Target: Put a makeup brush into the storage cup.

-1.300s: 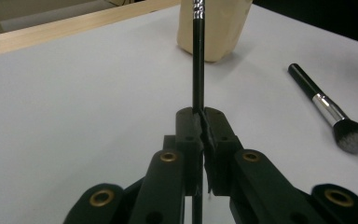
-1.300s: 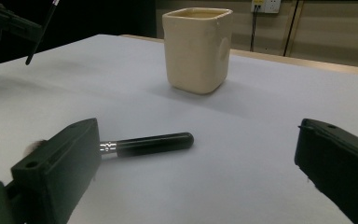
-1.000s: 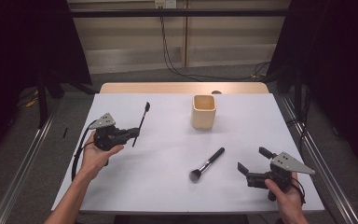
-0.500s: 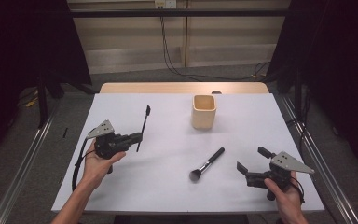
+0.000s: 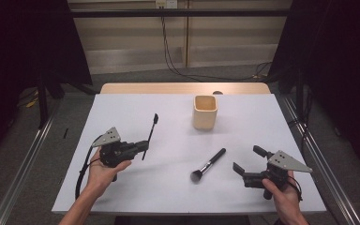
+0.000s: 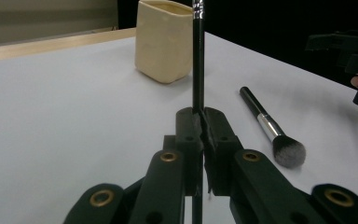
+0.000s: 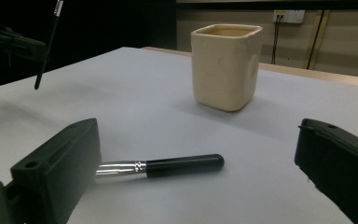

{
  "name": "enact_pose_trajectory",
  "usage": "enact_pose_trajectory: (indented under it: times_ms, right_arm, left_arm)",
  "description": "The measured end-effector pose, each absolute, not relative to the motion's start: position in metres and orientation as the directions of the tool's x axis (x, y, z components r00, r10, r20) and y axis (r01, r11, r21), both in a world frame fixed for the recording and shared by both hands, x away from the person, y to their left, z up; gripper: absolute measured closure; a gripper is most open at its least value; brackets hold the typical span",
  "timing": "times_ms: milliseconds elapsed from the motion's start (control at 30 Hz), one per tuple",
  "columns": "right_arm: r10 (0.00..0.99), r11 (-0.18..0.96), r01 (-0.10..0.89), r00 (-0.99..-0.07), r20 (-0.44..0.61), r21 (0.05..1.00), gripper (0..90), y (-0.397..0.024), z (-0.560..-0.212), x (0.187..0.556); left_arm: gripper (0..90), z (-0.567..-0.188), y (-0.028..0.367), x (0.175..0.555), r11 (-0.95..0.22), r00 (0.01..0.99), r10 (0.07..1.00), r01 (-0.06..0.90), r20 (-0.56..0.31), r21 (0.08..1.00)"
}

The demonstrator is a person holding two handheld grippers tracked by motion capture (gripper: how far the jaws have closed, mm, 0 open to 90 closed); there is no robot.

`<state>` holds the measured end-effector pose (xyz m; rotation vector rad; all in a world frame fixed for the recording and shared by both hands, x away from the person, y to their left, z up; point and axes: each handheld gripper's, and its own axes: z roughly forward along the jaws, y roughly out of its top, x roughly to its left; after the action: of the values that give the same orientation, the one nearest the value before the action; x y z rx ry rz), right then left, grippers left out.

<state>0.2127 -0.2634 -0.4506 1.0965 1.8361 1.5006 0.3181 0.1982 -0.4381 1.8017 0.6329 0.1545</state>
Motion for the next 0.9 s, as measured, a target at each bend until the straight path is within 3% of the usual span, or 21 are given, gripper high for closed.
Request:
enact_pose_trajectory:
  times_ms: [900]
  right_arm:
    - [0.703,0.042,0.231,-0.698,0.136,0.972,0.5,-0.203,-0.422,0.249]
  left_arm:
    - [85.7,-0.430,0.154,0.307,-0.182,0.881,0.427,0.307,-0.206,0.934]
